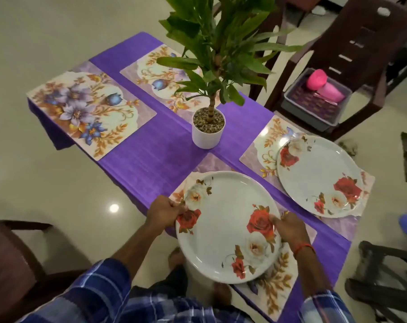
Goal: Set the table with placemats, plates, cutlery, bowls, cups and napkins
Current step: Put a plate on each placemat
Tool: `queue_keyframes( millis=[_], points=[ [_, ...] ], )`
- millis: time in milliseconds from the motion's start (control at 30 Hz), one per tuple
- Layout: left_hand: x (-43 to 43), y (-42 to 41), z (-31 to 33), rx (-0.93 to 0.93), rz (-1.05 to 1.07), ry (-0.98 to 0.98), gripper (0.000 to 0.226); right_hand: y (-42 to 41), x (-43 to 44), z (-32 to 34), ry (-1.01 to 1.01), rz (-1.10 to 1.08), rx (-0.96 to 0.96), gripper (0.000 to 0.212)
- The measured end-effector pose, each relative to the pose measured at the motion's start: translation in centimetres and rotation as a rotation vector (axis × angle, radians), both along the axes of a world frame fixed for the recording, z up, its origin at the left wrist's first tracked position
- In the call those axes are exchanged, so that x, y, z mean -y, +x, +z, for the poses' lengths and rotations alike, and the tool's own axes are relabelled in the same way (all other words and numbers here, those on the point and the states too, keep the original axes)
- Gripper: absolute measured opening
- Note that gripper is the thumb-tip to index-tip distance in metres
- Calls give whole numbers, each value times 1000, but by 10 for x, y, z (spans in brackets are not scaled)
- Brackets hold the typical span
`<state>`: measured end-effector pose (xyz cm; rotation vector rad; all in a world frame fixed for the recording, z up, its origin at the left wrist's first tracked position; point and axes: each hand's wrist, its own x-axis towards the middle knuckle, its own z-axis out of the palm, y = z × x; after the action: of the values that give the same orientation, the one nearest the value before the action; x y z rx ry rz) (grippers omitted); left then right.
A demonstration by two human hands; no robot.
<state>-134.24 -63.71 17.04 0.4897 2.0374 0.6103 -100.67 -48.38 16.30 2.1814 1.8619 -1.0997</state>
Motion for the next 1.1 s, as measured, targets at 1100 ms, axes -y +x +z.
queue_keyframes(
  millis=[1100],
  points=[
    [-25,15,-5,-146,16,33,30,-7,-8,20,20,-8,-25,23]
  ],
)
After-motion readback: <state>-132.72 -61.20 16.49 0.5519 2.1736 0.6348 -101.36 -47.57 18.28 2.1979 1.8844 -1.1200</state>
